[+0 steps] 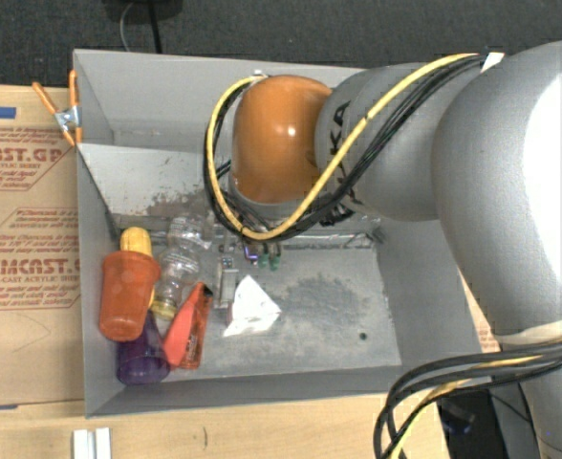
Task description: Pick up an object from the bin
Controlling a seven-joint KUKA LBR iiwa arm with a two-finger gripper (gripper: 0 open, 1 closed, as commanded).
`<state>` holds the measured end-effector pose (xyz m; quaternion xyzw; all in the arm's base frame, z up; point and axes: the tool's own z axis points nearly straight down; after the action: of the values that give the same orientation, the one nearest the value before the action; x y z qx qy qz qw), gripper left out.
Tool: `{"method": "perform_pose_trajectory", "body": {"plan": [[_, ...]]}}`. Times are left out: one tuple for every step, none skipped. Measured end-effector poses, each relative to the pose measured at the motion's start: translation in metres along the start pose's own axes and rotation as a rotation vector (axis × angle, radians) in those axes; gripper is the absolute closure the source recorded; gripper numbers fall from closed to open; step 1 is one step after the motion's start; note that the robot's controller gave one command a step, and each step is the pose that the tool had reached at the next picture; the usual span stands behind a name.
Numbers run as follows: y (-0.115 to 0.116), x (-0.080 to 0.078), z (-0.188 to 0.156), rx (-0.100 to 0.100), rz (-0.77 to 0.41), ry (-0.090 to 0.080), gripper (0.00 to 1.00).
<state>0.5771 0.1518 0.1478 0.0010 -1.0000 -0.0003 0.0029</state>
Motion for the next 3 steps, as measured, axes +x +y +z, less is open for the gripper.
{"method": "perform_pose_trajectory", "body": {"plan": [[-0.001, -0.002, -0.005, -0.001, 0.001, -0.007, 0.0], [0.021, 0.014, 0.033, 0.001, -0.208, -0.014, 0.0], [0.041, 0.044, 0.038, 0.001, -0.386, -0.02, 0.0]]}}
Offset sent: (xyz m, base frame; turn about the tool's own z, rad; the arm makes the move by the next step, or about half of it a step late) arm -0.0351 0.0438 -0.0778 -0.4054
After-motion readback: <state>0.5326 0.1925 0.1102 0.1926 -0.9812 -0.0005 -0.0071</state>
